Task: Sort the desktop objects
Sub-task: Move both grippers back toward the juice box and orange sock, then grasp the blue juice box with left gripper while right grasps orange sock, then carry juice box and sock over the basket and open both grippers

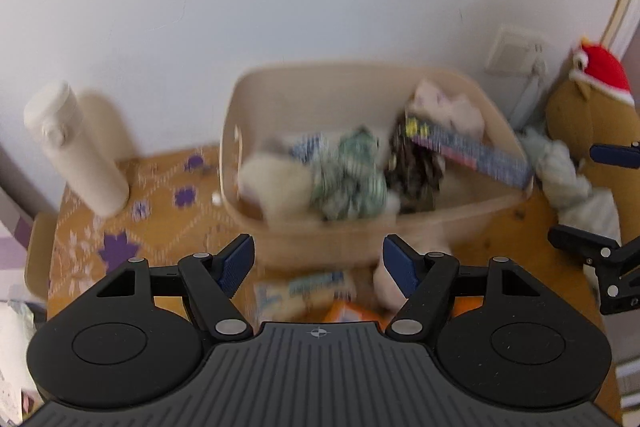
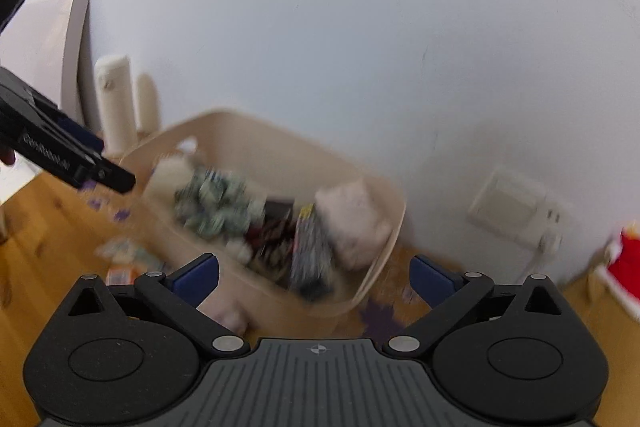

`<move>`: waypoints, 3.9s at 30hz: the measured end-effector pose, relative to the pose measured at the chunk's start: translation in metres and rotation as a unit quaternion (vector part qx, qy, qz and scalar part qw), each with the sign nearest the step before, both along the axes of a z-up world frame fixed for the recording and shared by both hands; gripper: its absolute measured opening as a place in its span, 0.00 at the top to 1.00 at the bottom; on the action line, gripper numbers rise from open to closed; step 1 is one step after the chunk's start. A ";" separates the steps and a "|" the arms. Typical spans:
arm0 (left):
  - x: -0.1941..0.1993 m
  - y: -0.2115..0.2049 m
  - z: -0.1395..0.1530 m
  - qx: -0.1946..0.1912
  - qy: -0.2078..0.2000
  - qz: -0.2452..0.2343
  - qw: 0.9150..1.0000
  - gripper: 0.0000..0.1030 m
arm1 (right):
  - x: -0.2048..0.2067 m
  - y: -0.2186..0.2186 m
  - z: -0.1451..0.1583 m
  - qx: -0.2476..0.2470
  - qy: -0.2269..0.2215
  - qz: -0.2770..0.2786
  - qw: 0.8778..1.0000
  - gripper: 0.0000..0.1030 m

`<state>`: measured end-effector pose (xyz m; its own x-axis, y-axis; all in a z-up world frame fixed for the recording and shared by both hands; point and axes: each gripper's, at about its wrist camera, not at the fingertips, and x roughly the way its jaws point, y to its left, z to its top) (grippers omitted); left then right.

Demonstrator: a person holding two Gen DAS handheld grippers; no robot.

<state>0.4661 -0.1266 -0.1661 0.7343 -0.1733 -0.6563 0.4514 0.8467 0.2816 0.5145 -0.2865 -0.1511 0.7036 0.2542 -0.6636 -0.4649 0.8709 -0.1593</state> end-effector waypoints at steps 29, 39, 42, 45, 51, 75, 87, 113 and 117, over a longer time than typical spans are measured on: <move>-0.003 0.014 -0.130 0.131 0.102 -0.050 0.985 0.28 | -0.019 0.006 -0.133 -0.109 0.162 0.095 0.976 0.05; 0.013 0.014 -0.138 0.112 0.115 -0.038 0.986 0.21 | -0.006 0.015 -0.144 -0.098 0.163 0.116 0.975 0.10; 0.014 0.013 -0.138 0.108 0.111 -0.039 0.987 0.20 | 0.002 0.014 -0.145 -0.076 0.171 0.116 0.976 0.13; 0.014 0.014 -0.139 0.103 0.107 -0.040 0.988 0.20 | 0.006 0.015 -0.145 -0.062 0.170 0.116 0.977 0.19; 0.011 0.015 -0.136 0.102 0.100 -0.052 0.988 0.27 | 0.004 0.020 -0.141 -0.049 0.165 0.127 0.977 0.42; -0.024 0.029 -0.120 0.108 0.102 -0.083 0.985 0.34 | -0.025 0.029 -0.136 -0.062 0.210 0.075 0.973 0.84; -0.059 0.042 -0.072 0.092 0.047 -0.112 0.988 0.34 | -0.057 0.011 -0.084 -0.023 0.164 0.029 0.986 0.87; -0.067 -0.006 0.104 0.030 -0.120 -0.177 0.976 0.34 | -0.027 -0.024 0.107 0.069 -0.043 -0.041 0.996 0.87; -0.054 -0.024 0.117 0.015 -0.138 -0.154 0.978 0.34 | -0.001 -0.022 0.119 0.072 -0.057 -0.046 0.995 0.87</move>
